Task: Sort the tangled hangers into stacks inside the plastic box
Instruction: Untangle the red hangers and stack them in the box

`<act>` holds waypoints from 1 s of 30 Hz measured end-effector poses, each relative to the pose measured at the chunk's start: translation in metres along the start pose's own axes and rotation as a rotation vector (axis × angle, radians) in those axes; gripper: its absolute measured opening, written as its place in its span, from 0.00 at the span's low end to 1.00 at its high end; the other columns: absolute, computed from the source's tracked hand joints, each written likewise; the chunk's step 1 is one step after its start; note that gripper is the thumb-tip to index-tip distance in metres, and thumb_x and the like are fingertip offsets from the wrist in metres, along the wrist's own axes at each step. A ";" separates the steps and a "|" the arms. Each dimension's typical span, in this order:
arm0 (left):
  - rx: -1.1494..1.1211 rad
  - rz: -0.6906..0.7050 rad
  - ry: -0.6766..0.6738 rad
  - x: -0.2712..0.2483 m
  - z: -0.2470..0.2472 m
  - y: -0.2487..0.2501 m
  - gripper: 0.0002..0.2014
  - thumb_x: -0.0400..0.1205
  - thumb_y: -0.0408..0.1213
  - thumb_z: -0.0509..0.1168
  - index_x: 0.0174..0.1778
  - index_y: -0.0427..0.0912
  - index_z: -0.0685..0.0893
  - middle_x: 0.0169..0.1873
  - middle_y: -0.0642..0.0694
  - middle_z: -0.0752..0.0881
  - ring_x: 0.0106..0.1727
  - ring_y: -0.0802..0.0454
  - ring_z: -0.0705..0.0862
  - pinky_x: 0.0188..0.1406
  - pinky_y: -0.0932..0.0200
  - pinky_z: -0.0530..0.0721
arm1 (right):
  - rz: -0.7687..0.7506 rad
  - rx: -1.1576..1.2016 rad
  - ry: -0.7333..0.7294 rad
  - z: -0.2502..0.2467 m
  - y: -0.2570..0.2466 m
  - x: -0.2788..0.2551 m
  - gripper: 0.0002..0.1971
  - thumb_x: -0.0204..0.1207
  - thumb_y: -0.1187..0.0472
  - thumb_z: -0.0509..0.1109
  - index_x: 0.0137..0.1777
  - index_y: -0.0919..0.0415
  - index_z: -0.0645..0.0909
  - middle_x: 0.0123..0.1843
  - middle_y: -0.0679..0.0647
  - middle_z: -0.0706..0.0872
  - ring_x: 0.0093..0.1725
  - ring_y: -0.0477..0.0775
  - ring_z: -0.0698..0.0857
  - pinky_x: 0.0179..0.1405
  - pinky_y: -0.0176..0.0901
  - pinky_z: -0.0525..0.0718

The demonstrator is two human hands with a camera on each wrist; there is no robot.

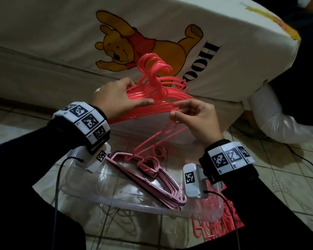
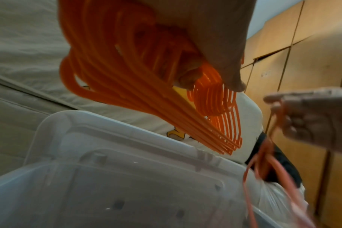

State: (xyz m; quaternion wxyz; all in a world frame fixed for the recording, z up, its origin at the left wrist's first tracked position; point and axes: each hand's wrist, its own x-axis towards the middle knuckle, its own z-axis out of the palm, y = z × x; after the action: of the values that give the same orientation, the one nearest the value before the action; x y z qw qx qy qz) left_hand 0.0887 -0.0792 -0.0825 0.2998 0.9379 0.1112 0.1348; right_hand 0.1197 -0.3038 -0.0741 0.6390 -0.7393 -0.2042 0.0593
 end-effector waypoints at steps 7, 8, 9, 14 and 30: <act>-0.012 0.076 -0.038 -0.011 0.010 0.007 0.41 0.51 0.84 0.58 0.46 0.54 0.77 0.38 0.55 0.86 0.41 0.54 0.85 0.46 0.56 0.80 | -0.139 -0.057 0.159 0.013 -0.013 0.002 0.08 0.66 0.68 0.80 0.44 0.62 0.86 0.32 0.57 0.89 0.32 0.53 0.89 0.37 0.49 0.90; -0.040 0.085 -0.065 -0.011 0.010 0.008 0.40 0.50 0.84 0.59 0.45 0.55 0.77 0.37 0.57 0.86 0.40 0.56 0.85 0.45 0.56 0.81 | -0.141 -0.072 0.179 0.014 -0.015 0.002 0.08 0.66 0.66 0.81 0.44 0.62 0.87 0.32 0.58 0.89 0.33 0.54 0.90 0.37 0.52 0.90; -0.065 0.093 -0.098 -0.012 0.011 0.008 0.39 0.49 0.84 0.60 0.44 0.57 0.76 0.36 0.59 0.85 0.40 0.59 0.85 0.42 0.58 0.81 | -0.150 -0.088 0.192 0.015 -0.016 0.003 0.08 0.66 0.65 0.81 0.45 0.61 0.87 0.33 0.57 0.90 0.34 0.55 0.90 0.38 0.55 0.90; -0.006 0.126 -0.256 -0.014 0.014 0.008 0.42 0.44 0.87 0.56 0.45 0.61 0.76 0.36 0.64 0.83 0.40 0.67 0.81 0.40 0.61 0.79 | -0.253 -0.181 0.212 0.021 -0.021 0.001 0.08 0.66 0.63 0.81 0.43 0.56 0.87 0.32 0.47 0.89 0.33 0.43 0.89 0.34 0.44 0.89; 0.113 0.025 -0.319 -0.009 0.008 0.004 0.20 0.66 0.58 0.65 0.50 0.53 0.79 0.40 0.51 0.86 0.44 0.49 0.84 0.48 0.51 0.84 | 0.228 -0.541 -0.040 -0.047 0.026 0.026 0.16 0.76 0.63 0.67 0.26 0.60 0.81 0.18 0.55 0.82 0.16 0.51 0.80 0.18 0.39 0.77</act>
State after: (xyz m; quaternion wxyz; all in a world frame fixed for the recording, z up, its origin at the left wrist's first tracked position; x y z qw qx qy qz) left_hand 0.0831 -0.0894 -0.0877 0.2585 0.9641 0.0579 -0.0187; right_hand 0.1660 -0.3401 -0.0859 0.4036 -0.8997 -0.1406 0.0888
